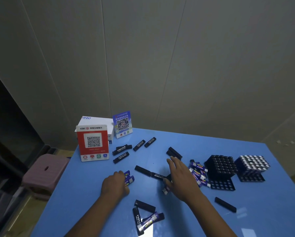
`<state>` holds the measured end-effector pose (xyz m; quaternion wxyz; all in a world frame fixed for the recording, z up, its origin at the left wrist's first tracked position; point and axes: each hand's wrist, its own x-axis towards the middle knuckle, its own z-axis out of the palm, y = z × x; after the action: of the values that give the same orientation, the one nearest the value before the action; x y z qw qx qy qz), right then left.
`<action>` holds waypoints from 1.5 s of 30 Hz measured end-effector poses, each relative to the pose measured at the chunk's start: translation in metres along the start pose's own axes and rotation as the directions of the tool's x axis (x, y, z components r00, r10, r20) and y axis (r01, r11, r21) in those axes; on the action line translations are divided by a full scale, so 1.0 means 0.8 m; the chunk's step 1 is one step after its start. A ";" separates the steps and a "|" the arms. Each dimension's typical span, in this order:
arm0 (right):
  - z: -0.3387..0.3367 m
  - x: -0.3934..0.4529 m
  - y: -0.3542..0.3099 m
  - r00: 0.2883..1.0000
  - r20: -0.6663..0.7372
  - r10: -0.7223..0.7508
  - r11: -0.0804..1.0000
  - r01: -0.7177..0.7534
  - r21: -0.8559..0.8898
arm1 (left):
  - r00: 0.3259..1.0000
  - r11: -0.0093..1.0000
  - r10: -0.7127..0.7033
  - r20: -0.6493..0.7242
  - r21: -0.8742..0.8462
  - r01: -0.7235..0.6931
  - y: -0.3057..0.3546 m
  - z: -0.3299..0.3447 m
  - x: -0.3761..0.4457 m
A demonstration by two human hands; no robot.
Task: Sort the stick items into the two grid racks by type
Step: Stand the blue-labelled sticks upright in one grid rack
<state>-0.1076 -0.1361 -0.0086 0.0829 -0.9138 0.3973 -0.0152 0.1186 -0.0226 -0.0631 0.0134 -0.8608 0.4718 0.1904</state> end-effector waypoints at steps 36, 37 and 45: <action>-0.117 -0.215 0.161 0.978 -0.197 0.075 0.621 0.108 0.776 | 0.964 0.546 0.136 -0.231 -0.794 -0.267 0.338 -0.015 -0.205; -0.120 -0.224 0.168 0.981 -0.175 0.086 0.580 0.094 0.809 | 0.963 0.546 0.144 -0.228 -0.793 -0.269 0.348 -0.012 -0.211; -0.132 -0.257 0.221 0.992 -0.080 0.099 0.483 0.023 0.876 | 0.956 0.590 0.254 -0.147 -0.760 -0.274 0.397 0.002 -0.235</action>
<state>-0.3861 -0.1192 0.0748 0.5121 -0.7330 0.3587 -0.2679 -0.2322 -0.0465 0.0489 -0.3902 -0.7055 0.4666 0.3638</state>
